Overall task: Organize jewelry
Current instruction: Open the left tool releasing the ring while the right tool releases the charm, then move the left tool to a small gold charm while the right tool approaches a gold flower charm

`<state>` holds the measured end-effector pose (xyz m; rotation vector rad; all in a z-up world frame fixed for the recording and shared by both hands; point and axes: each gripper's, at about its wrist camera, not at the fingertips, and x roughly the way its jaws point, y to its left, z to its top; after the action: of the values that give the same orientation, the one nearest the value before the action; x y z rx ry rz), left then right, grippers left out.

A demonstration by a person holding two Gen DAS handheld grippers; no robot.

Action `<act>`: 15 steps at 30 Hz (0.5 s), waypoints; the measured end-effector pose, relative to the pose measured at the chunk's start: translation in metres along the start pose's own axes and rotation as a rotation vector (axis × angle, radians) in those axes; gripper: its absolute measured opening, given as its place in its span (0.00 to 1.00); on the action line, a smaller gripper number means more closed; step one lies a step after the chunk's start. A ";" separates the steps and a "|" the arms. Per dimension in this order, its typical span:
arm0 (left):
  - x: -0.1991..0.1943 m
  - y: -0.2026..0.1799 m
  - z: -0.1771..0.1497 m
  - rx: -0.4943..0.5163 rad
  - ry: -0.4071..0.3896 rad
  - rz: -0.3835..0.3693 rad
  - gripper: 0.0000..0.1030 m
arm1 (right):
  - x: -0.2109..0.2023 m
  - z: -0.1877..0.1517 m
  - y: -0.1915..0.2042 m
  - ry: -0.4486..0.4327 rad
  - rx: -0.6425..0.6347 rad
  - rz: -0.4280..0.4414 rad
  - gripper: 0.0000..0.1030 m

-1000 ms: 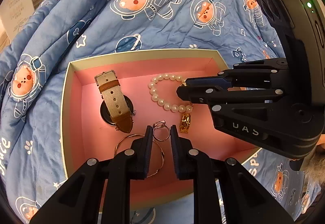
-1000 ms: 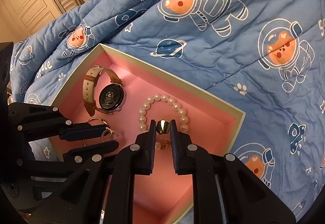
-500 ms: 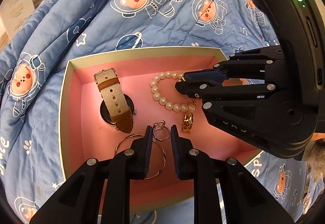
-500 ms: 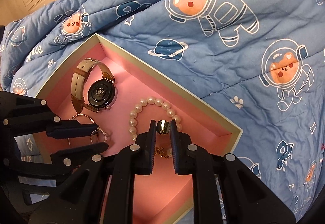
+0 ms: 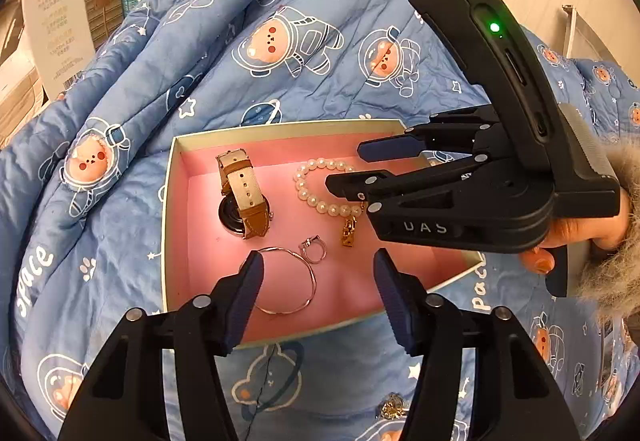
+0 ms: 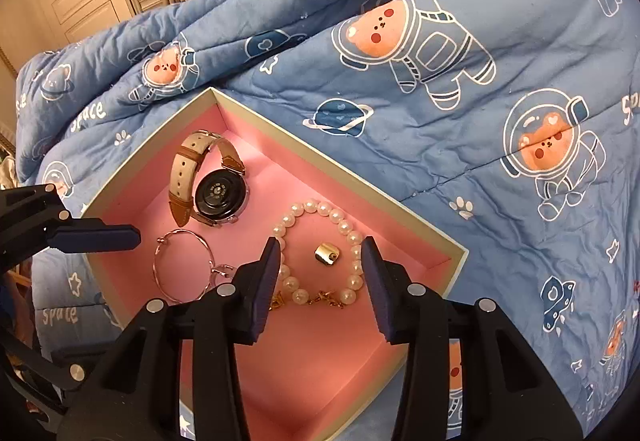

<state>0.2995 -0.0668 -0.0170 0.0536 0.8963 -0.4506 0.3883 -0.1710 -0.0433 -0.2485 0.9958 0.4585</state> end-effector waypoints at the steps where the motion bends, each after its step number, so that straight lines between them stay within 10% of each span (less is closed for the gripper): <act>1: -0.006 0.000 -0.004 -0.002 -0.015 0.006 0.64 | -0.004 -0.002 0.000 -0.012 0.012 0.008 0.48; 15: -0.051 0.000 -0.093 -0.052 -0.131 0.088 0.83 | -0.078 -0.097 0.022 -0.183 0.121 0.040 0.61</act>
<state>0.2027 -0.0275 -0.0370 0.0159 0.7733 -0.3450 0.2695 -0.2113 -0.0277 -0.0766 0.8466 0.4473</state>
